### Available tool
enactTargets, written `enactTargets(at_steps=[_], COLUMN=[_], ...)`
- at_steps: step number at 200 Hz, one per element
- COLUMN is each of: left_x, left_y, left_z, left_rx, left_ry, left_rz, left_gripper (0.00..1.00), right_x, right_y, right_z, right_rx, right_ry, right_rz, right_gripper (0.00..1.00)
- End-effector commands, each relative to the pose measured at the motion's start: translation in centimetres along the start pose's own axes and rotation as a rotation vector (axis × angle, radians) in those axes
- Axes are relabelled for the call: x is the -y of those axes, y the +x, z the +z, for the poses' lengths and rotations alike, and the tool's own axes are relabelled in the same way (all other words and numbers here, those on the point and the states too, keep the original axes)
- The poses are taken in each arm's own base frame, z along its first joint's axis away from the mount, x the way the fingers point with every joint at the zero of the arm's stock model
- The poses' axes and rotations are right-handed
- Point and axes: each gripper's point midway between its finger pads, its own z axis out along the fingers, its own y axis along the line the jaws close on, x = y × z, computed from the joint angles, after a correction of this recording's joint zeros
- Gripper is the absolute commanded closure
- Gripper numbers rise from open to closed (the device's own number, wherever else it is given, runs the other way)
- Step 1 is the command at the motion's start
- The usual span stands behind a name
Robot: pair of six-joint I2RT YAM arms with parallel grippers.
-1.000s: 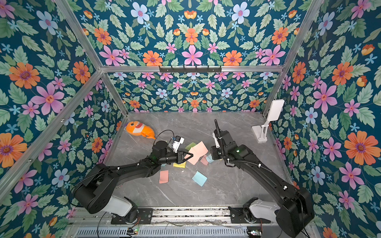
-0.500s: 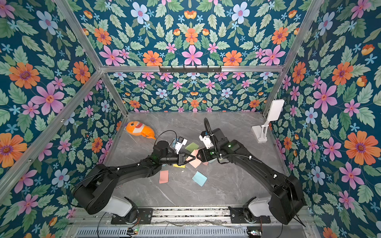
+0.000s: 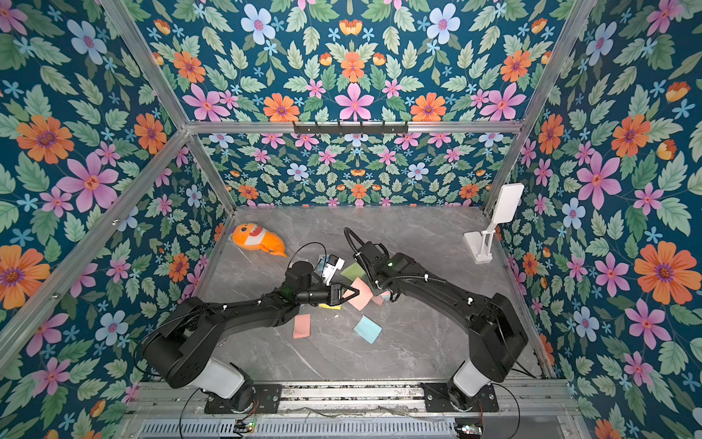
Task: Tear off pages from different memo pads
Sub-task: Tear off the paper from the memo pad, then place the paper at the center of the board, then place the memo pad at the center of the board.
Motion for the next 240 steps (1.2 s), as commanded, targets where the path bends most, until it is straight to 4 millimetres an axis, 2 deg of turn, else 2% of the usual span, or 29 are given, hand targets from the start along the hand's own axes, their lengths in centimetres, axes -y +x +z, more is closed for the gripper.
enactTargets(at_steps=[1, 33, 52, 60, 70, 81, 102, 118, 133, 138, 163, 183, 194, 218, 233, 240], left_x=[-0.8, -3.6, -5.3, -5.6, -6.2, -6.8, -8.2, -9.6, -10.9, -11.4, -13.8, -15.6, -16.6, -18.7, -20.3, -21.0], left_y=[-0.1, -1.4, -3.2, -4.1, -5.3, -6.5, -8.5, -9.5, -10.5, -10.7, -12.7, -13.9, -14.5, -14.6, -14.4, -14.2], left_z=[-0.5, -1.5, -1.7, -1.5, -1.2, -0.8, -0.1, 0.8, 1.9, 2.3, 4.5, 6.1, 7.1, 8.6, 8.5, 8.3], left_rx=[0.012, 0.064, 0.109, 0.123, 0.144, 0.162, 0.197, 0.209, 0.210, 0.207, 0.219, 0.241, 0.248, 0.245, 0.240, 0.226], left_ry=[-0.034, -0.118, -0.170, -0.178, -0.195, -0.206, -0.242, -0.279, -0.300, -0.308, -0.327, -0.336, -0.329, -0.349, -0.423, -0.467], left_rz=[-0.020, -0.078, -0.106, -0.100, -0.096, -0.100, -0.101, -0.106, -0.106, -0.107, -0.131, -0.160, -0.181, -0.223, -0.222, -0.217], left_gripper=[1.00, 1.00, 1.00, 1.00, 1.00, 1.00, 1.00, 1.00, 1.00, 1.00, 1.00, 1.00, 1.00, 1.00, 1.00, 0.96], right_x=[4.5, 6.9, 8.4, 8.3, 7.8, 6.1, 2.2, -0.6, -1.5, -1.2, 0.7, 3.5, 4.3, 4.7, 4.5, 4.6], right_y=[1.4, 5.1, 7.3, 8.3, 9.2, 9.9, 10.7, 10.5, 10.2, 9.5, 8.6, 9.0, 9.2, 8.7, 8.3, 8.2], right_z=[1.0, 3.5, 4.5, 5.5, 6.3, 7.1, 7.9, 7.4, 6.7, 5.6, 3.3, 2.6, 2.5, 2.0, 1.6, 1.5], right_rx=[-0.049, -0.181, -0.266, -0.312, -0.350, -0.390, -0.429, -0.428, -0.419, -0.387, -0.338, -0.309, -0.290, -0.228, -0.193, -0.177], right_ry=[0.170, 0.172, 0.240, 0.269, 0.260, 0.180, -0.029, -0.216, -0.328, -0.349, -0.343, -0.205, -0.160, -0.161, -0.184, -0.185], right_rz=[0.079, 0.237, 0.286, 0.266, 0.264, 0.276, 0.337, 0.387, 0.433, 0.445, 0.463, 0.443, 0.445, 0.483, 0.507, 0.518], right_gripper=[1.00, 1.00, 1.00, 1.00, 1.00, 1.00, 0.83, 0.68, 0.49, 0.45, 0.34, 0.31, 0.31, 0.31, 0.31, 0.31])
